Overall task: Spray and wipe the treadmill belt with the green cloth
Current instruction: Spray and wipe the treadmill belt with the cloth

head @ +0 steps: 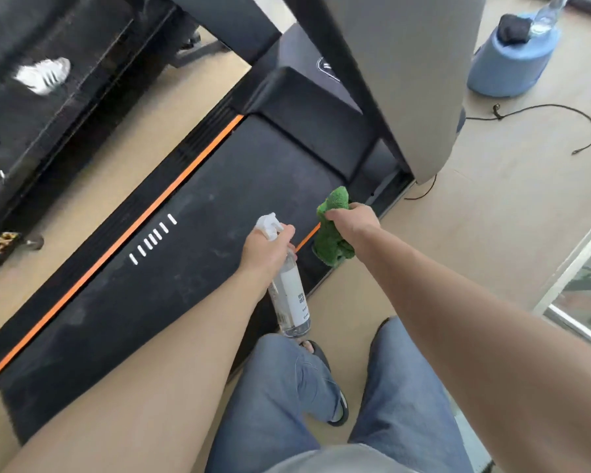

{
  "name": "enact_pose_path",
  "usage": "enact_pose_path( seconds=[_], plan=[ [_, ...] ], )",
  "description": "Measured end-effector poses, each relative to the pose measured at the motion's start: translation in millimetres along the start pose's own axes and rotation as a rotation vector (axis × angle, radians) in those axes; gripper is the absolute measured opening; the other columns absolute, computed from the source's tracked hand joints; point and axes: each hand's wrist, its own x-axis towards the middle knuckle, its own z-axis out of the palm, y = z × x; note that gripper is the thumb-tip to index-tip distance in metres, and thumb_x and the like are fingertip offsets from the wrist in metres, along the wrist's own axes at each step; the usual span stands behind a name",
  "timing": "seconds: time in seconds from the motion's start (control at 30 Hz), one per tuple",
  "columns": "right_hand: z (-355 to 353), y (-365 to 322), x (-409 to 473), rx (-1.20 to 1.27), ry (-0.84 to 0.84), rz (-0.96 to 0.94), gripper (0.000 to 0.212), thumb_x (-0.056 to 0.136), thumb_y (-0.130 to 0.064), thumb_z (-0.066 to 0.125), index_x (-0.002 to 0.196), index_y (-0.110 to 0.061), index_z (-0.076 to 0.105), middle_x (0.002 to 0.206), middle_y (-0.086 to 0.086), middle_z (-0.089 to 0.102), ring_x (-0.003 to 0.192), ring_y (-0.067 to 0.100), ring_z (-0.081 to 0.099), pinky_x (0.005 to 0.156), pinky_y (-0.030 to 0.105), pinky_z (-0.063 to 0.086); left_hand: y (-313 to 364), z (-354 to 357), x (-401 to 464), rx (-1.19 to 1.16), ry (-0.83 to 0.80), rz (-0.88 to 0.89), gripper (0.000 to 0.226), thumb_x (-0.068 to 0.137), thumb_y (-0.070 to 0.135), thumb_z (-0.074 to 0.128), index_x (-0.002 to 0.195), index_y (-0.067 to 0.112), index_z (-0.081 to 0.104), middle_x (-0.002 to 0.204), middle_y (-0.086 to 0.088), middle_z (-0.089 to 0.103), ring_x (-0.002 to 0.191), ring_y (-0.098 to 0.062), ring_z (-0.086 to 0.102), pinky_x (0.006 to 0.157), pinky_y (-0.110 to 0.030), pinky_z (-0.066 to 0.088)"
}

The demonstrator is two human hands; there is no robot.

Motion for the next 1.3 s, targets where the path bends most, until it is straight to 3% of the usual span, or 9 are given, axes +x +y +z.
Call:
enact_pose_path(
  seconds=[0.3,0.47,0.53,0.63,0.7,0.8,0.97,1.13,1.3],
  plan=[
    [71,20,120,-0.148,0.048,-0.241,0.027,0.088,-0.034,0.061,0.109,-0.017,0.067,0.097,0.002,0.063,0.088,0.024,0.058,0.076,0.026,0.042,-72,28,101,-0.126,0.07,0.012,0.013,0.101,0.028,0.065,0.092,0.02,0.059,0.082,-0.004,0.07,0.066,-0.019,0.072,0.057,-0.023,0.052],
    [96,55,185,-0.271,0.115,-0.345,0.018,0.085,-0.027,0.056,0.099,-0.016,0.06,0.096,0.003,0.062,0.09,0.027,0.057,0.075,0.028,0.04,-111,47,159,-0.204,0.048,0.027,0.01,0.099,0.022,0.068,0.095,0.018,0.061,0.084,-0.004,0.066,0.064,-0.023,0.069,0.054,-0.023,0.054],
    [103,73,210,-0.333,0.129,-0.388,0.028,0.083,-0.018,0.053,0.11,-0.017,0.061,0.101,0.004,0.062,0.098,0.029,0.059,0.077,0.029,0.042,-126,55,181,-0.224,0.043,0.028,0.011,0.097,0.024,0.071,0.099,0.017,0.062,0.088,-0.004,0.066,0.06,-0.021,0.069,0.054,-0.024,0.055],
    [113,90,259,-0.417,0.251,-0.478,0.051,0.083,-0.014,0.051,0.132,-0.026,0.056,0.121,0.009,0.055,0.109,0.03,0.057,0.086,0.032,0.043,-149,69,226,-0.248,0.035,0.059,0.017,0.095,0.029,0.074,0.101,0.017,0.064,0.094,-0.003,0.069,0.058,-0.016,0.069,0.058,-0.027,0.057],
    [117,98,290,-0.466,0.36,-0.564,0.049,0.088,-0.017,0.049,0.136,-0.026,0.054,0.123,0.012,0.049,0.106,0.034,0.057,0.088,0.037,0.044,-160,79,251,-0.301,0.021,0.082,0.02,0.094,0.03,0.075,0.104,0.016,0.065,0.097,-0.003,0.07,0.06,-0.016,0.069,0.064,-0.03,0.057],
    [119,103,334,-0.621,0.525,-0.682,0.042,0.091,-0.019,0.049,0.133,-0.023,0.055,0.123,0.014,0.045,0.099,0.039,0.059,0.084,0.041,0.046,-174,93,290,-0.356,0.015,0.124,0.026,0.094,0.03,0.074,0.113,0.013,0.067,0.102,-0.002,0.071,0.063,-0.017,0.069,0.065,-0.028,0.057],
    [126,131,383,-0.87,0.633,-0.731,0.031,0.088,-0.017,0.051,0.117,-0.013,0.061,0.12,0.016,0.044,0.098,0.04,0.056,0.071,0.04,0.041,-190,107,337,-0.406,-0.001,0.172,0.02,0.096,0.034,0.074,0.102,0.017,0.066,0.109,-0.004,0.074,0.062,-0.017,0.07,0.067,-0.031,0.059],
    [136,142,400,-0.866,0.683,-0.794,0.031,0.089,-0.016,0.049,0.119,-0.011,0.058,0.121,0.016,0.044,0.107,0.038,0.05,0.07,0.039,0.038,-188,117,355,-0.382,-0.016,0.181,0.015,0.094,0.023,0.072,0.09,0.01,0.065,0.083,-0.004,0.069,0.049,-0.018,0.064,0.047,-0.022,0.052],
    [123,132,392,-0.654,0.665,-0.699,0.035,0.092,-0.017,0.045,0.124,-0.014,0.057,0.117,0.013,0.044,0.104,0.038,0.054,0.076,0.041,0.043,-197,121,353,-0.411,0.027,0.067,0.023,0.09,0.029,0.077,0.094,0.008,0.067,0.075,-0.004,0.068,0.054,-0.018,0.068,0.052,-0.026,0.054]
  ],
)
